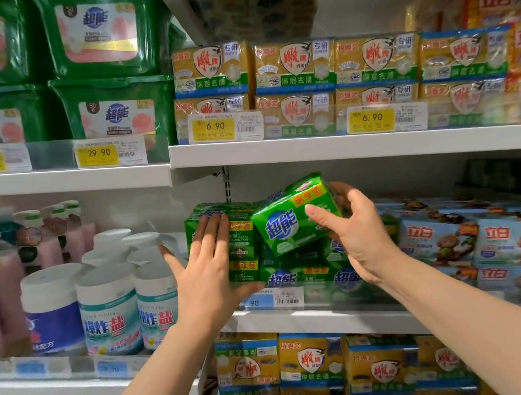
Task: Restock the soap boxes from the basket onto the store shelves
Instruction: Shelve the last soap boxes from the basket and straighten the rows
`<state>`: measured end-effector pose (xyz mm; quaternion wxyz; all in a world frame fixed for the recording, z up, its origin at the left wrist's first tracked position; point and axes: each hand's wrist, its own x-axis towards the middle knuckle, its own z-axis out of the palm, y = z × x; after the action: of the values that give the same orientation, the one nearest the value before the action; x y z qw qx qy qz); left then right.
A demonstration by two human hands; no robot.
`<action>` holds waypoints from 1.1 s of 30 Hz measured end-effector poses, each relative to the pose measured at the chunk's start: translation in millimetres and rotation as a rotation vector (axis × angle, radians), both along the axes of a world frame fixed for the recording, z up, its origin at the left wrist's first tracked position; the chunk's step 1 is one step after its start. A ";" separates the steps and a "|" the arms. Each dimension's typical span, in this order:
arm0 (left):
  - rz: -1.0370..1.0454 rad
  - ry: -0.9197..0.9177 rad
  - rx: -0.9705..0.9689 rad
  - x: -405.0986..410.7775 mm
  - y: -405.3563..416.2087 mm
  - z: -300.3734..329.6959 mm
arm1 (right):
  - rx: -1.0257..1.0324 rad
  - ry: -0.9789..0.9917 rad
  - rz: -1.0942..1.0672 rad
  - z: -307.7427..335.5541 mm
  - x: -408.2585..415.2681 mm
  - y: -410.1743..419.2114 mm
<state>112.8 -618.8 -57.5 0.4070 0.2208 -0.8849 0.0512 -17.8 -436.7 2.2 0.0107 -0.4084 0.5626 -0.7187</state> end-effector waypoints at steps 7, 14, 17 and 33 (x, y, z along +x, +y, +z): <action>0.016 0.006 -0.068 -1.5 -7.5 -2.3 | 0.124 0.239 -0.236 -0.3 3.2 -20.9; -0.041 0.086 -0.146 5.0 -24.5 3.9 | 0.531 0.425 -0.460 6.9 -3.1 -13.6; -0.104 0.251 0.063 8.7 -28.7 5.6 | 0.577 0.497 -0.375 17.7 -1.0 -13.8; -0.531 0.458 1.074 4.8 -57.0 -0.6 | 0.890 0.903 -0.585 9.6 -21.0 -7.5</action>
<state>117.6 -675.8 -58.1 0.4172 0.1726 -0.7026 -0.5500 -38.8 -444.2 11.8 -0.2519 -0.4557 0.8399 -0.1531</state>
